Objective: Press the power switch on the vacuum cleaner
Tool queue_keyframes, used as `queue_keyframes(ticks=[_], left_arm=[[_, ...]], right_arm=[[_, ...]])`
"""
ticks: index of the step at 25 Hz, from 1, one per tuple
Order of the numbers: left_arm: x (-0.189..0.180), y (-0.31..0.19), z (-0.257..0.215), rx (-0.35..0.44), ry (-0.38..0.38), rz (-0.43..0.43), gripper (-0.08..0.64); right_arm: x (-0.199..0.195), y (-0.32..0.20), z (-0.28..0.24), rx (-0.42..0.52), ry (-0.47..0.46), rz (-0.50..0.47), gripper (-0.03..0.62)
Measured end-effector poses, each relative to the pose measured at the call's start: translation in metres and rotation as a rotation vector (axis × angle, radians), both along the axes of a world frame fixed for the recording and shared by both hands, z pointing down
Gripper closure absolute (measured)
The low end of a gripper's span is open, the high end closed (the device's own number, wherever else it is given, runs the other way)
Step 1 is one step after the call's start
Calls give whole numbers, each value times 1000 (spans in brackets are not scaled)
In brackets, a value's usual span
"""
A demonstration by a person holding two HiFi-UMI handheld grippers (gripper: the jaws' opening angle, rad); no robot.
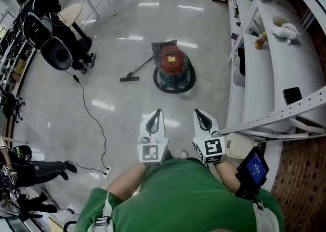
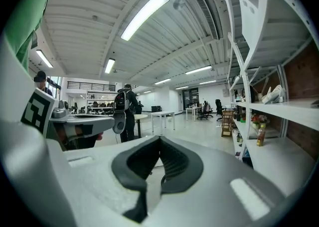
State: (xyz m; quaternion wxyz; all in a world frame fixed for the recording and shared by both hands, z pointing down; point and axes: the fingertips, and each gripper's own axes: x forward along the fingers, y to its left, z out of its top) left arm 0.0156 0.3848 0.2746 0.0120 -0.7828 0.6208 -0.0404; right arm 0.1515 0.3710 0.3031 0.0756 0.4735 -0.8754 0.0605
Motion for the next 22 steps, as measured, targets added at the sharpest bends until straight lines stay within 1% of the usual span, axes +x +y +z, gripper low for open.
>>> queue_keyframes(ticks=[3, 7, 9, 13, 19, 22], left_arm=[[1, -7, 2, -6, -9, -3, 552], [-1, -19, 9, -24, 5, -2, 552], [-3, -28, 13, -17, 2, 4, 552], [-11, -53, 23, -38, 13, 17, 552], [-38, -104, 24, -32, 35, 38, 552], [-55, -131, 25, -42, 31, 52, 552]], right_arm=[[3, -7, 1, -5, 3, -3, 591], [0, -18, 9, -19, 7, 3, 591], [-1, -25, 14, -25, 12, 8, 591], [-9, -48, 22, -35, 27, 21, 591], [-36, -95, 21, -37, 51, 46, 591], [-53, -122, 18, -31, 64, 57, 591]])
